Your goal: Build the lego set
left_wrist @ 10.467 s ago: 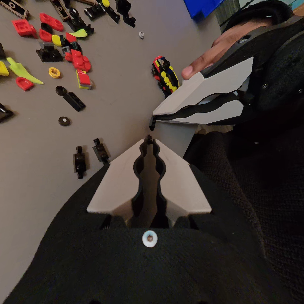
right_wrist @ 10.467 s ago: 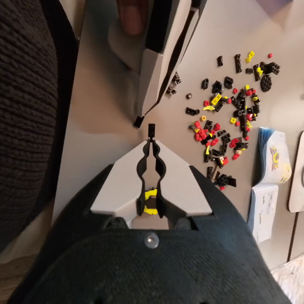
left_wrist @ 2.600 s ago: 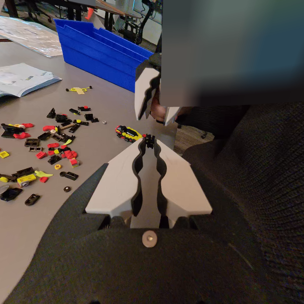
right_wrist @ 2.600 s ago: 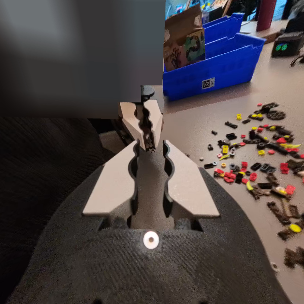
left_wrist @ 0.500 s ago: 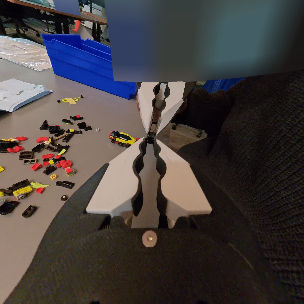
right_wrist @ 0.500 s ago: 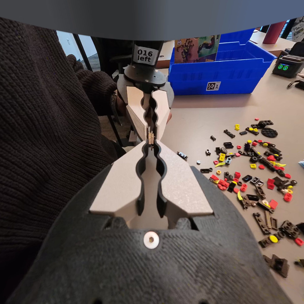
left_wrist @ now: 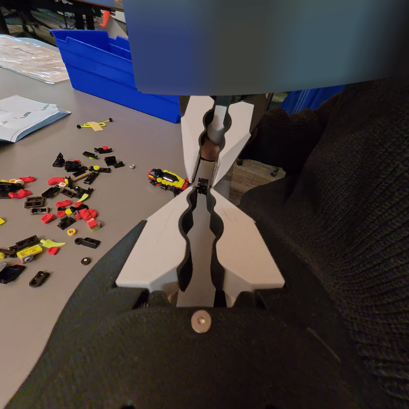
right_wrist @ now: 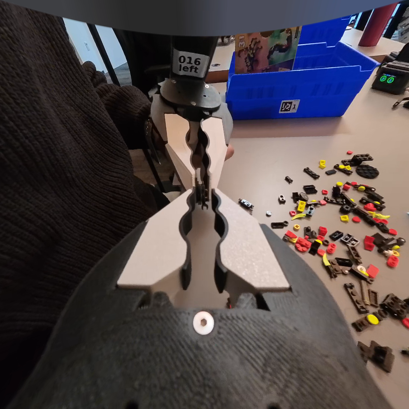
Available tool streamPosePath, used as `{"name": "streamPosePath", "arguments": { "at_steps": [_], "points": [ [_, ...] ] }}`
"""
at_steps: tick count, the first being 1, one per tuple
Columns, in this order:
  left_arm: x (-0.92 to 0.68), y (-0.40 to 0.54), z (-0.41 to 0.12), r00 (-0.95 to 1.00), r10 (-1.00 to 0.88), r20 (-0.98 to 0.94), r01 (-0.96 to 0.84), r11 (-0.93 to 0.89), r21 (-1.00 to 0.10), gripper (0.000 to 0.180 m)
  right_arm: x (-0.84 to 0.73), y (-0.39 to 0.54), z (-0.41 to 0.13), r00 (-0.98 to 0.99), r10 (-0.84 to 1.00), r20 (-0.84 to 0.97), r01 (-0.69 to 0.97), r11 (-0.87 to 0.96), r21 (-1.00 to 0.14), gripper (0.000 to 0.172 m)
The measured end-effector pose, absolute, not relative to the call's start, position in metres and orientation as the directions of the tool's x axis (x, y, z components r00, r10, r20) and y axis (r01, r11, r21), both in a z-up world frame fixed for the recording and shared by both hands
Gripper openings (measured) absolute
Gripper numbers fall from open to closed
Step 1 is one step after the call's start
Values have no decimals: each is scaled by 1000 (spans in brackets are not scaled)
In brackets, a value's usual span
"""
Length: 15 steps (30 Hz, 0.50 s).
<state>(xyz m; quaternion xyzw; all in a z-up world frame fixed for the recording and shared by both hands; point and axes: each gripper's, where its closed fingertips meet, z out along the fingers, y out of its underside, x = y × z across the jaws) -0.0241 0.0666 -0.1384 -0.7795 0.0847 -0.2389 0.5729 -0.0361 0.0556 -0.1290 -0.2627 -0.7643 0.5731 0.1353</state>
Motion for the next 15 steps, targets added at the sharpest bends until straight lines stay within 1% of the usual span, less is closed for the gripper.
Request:
{"name": "streamPosePath", "arguments": {
  "at_steps": [3,8,15],
  "points": [
    [-25,67,-138,870,-402,285,153,-330,-932,4,-34,55,-130,-832,546,-94,247,212,-946,10],
    [-25,67,-137,862,-408,301,168,-331,-928,4,-32,55,-131,-843,529,-97,246,220,-944,14],
    [-23,64,-136,841,-432,325,184,-335,-924,4,-30,55,-131,-850,519,-89,237,225,-945,11]
  ]
}}
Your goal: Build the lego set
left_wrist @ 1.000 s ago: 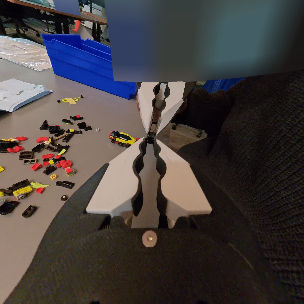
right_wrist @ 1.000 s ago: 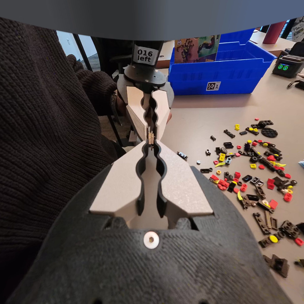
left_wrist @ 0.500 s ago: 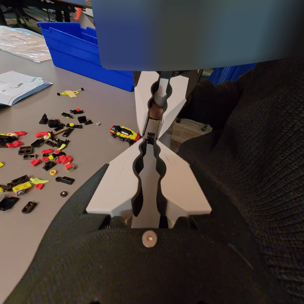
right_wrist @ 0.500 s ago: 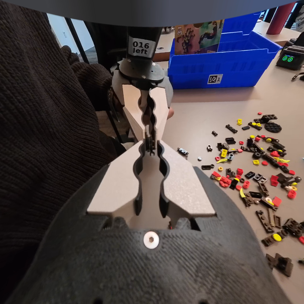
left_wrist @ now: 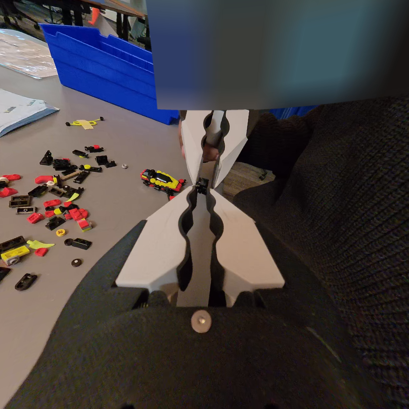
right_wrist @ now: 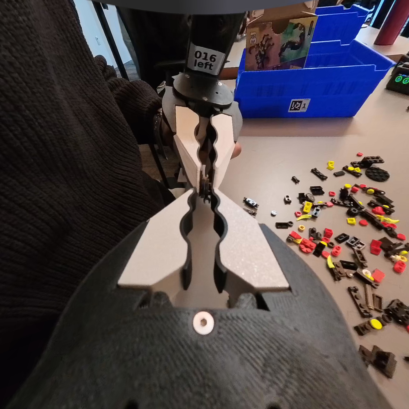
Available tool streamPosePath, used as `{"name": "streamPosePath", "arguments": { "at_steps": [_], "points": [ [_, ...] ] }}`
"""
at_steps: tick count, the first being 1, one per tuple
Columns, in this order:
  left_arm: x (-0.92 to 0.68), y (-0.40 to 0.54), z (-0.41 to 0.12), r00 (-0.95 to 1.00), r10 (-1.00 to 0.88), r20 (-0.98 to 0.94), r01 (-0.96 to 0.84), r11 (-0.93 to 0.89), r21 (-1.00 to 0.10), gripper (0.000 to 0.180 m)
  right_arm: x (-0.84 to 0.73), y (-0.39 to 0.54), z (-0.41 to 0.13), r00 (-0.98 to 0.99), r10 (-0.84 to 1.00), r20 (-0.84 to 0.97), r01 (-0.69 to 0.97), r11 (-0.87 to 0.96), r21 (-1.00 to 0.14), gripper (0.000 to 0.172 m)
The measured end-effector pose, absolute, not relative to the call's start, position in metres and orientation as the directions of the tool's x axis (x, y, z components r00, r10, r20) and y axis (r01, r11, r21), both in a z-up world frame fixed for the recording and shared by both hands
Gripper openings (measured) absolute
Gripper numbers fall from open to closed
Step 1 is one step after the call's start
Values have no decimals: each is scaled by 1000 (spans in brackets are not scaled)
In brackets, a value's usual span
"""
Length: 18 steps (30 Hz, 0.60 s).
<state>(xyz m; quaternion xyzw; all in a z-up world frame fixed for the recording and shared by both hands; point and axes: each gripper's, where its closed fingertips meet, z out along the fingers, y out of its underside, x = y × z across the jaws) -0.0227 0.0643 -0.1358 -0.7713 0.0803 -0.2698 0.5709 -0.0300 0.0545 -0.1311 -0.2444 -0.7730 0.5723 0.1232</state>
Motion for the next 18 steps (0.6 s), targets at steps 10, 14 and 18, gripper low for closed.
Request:
{"name": "streamPosePath", "arguments": {
  "at_steps": [10,14,18],
  "points": [
    [-20,64,-142,843,-439,313,154,-360,-920,4,-29,55,-138,-853,516,-81,250,269,-930,7],
    [-21,65,-145,852,-427,304,145,-366,-919,4,-30,56,-141,-849,523,-72,257,290,-922,6],
    [-21,64,-145,850,-428,308,146,-372,-917,4,-30,56,-142,-848,526,-64,262,312,-913,6]
  ]
}}
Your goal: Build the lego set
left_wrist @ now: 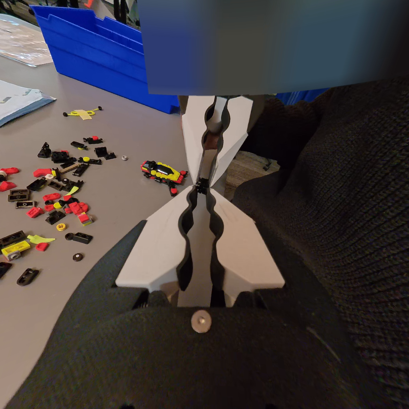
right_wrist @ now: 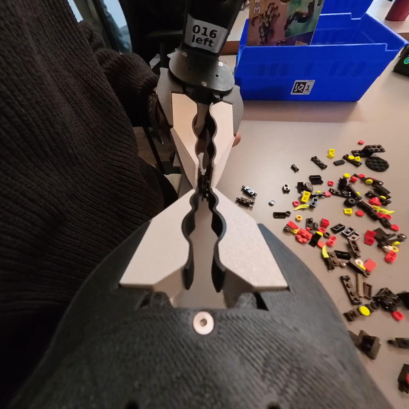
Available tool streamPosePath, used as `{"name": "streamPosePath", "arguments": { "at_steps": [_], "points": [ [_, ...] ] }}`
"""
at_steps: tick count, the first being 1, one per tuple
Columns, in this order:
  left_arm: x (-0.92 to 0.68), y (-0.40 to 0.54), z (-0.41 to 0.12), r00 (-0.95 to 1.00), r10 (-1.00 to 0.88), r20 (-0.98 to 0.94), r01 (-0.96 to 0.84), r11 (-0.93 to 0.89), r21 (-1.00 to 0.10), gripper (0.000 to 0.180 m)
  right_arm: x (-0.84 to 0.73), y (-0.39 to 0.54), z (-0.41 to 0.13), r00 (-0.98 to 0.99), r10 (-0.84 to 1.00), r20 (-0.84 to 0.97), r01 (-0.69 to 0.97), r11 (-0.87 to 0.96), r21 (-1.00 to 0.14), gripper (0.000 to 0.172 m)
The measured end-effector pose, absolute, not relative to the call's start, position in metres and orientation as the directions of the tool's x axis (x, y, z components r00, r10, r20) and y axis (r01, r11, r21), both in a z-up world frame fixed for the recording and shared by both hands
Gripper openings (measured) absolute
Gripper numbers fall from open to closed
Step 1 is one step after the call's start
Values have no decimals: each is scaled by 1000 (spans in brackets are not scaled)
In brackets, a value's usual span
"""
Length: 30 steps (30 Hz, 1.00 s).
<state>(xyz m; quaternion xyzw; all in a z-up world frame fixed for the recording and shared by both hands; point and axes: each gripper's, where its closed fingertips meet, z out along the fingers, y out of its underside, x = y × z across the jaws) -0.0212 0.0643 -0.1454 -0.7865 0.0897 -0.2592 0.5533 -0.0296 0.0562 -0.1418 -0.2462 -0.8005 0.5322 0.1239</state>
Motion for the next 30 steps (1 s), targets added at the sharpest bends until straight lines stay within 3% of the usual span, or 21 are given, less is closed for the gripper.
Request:
{"name": "streamPosePath", "arguments": {
  "at_steps": [8,20,30],
  "points": [
    [-22,65,-149,855,-418,306,139,-384,-913,4,-30,57,-145,-843,536,-37,262,350,-899,6],
    [-31,69,-143,864,-376,333,195,-360,-913,0,-39,65,-128,-817,560,-141,269,152,-951,6],
    [-34,70,-132,852,-378,361,247,-318,-915,0,-41,62,-129,-809,555,-192,293,99,-951,6]
  ]
}}
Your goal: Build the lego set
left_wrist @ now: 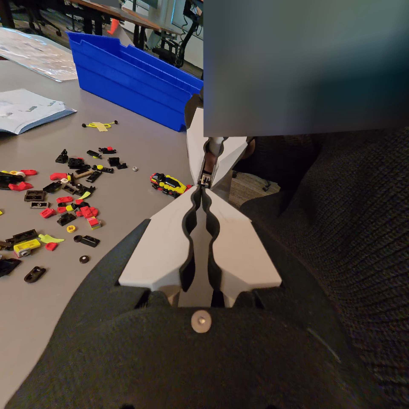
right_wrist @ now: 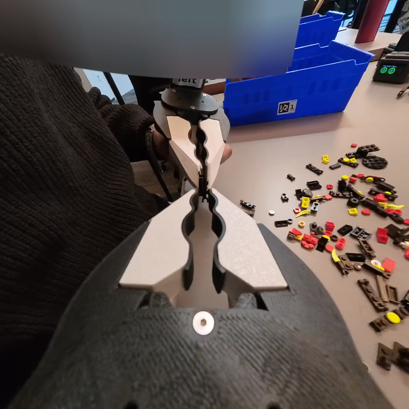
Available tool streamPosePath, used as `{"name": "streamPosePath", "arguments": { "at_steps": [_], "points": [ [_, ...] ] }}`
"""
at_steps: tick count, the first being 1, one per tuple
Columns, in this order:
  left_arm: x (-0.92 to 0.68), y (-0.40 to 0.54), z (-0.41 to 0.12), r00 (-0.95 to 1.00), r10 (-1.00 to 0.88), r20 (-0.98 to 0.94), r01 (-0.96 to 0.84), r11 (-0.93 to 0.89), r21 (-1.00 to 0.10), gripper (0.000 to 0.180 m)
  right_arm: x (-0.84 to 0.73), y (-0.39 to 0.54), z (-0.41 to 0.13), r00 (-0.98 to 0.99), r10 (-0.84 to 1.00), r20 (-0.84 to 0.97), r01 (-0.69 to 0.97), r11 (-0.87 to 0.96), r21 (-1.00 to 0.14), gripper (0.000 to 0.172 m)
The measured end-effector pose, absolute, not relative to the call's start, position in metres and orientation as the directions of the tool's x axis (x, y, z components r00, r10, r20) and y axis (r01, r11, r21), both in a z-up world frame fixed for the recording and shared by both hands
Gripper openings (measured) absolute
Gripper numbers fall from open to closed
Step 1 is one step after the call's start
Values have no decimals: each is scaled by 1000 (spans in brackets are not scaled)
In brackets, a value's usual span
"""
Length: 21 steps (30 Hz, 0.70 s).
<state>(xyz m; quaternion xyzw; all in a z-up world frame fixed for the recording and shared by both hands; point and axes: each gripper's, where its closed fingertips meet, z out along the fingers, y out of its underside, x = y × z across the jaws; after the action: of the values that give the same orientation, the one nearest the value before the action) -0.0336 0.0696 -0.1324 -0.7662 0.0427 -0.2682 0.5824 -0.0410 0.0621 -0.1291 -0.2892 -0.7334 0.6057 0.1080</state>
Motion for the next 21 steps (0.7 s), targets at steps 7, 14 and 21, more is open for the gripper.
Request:
{"name": "streamPosePath", "arguments": {
  "at_steps": [7,14,21],
  "points": [
    [-34,70,-129,856,-377,354,248,-300,-921,0,-40,61,-127,-810,525,-263,331,39,-943,6],
    [-35,70,-116,830,-391,398,320,-252,-913,13,-42,63,-118,-803,508,-313,340,-42,-940,6],
    [-37,67,-100,766,-428,479,431,-210,-877,7,-42,57,-110,-820,505,-269,277,-62,-959,6]
  ]
}}
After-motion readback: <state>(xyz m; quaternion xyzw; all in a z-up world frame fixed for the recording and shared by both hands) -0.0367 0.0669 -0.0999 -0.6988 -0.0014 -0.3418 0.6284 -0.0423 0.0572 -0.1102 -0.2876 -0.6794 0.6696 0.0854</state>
